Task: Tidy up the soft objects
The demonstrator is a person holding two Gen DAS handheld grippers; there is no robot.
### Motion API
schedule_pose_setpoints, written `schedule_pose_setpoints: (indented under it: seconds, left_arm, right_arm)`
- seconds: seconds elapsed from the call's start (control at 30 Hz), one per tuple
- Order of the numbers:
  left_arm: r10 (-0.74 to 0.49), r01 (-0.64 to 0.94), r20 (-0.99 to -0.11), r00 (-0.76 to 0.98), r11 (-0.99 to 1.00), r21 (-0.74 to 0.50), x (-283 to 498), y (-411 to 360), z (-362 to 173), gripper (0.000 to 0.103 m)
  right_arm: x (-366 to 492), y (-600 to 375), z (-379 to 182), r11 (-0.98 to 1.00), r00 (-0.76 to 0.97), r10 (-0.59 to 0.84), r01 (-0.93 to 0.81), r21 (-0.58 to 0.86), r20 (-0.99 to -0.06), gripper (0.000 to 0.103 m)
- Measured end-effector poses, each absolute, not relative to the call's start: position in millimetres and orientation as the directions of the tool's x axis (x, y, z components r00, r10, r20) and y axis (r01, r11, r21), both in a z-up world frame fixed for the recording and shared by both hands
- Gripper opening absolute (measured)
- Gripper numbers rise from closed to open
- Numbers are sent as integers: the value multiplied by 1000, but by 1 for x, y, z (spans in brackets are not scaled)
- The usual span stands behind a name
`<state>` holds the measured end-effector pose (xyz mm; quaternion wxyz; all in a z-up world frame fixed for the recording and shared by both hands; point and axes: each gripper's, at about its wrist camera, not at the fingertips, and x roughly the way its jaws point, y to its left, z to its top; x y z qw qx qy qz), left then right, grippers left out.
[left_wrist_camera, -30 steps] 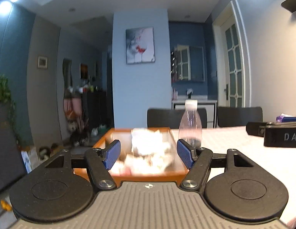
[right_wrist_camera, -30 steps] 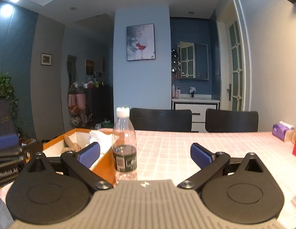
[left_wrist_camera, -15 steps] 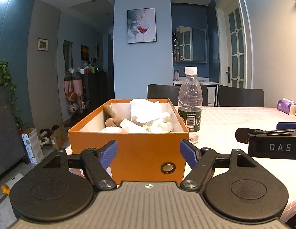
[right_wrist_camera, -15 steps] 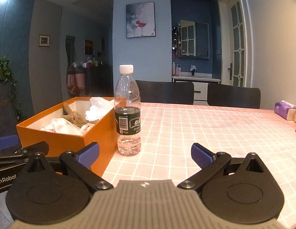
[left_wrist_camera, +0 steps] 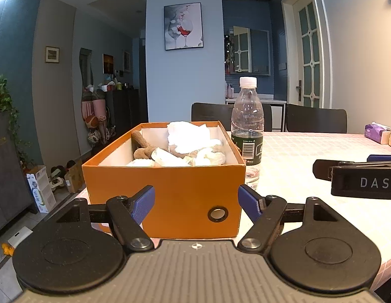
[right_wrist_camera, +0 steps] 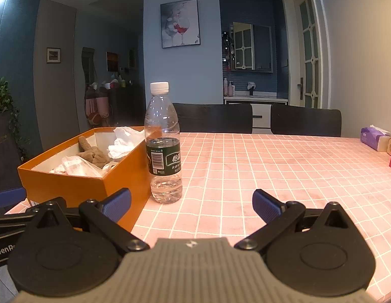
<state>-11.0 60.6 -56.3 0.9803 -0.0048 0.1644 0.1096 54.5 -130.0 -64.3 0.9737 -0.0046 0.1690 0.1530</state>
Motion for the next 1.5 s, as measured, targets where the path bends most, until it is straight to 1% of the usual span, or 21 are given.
schedule_pose_setpoints:
  seconds: [1.5]
  left_arm:
    - [181, -183, -328, 927, 983, 28, -10, 59, -53, 88]
  right_arm:
    - [54, -133, -65, 952, 901, 297, -303, 32, -317, 100]
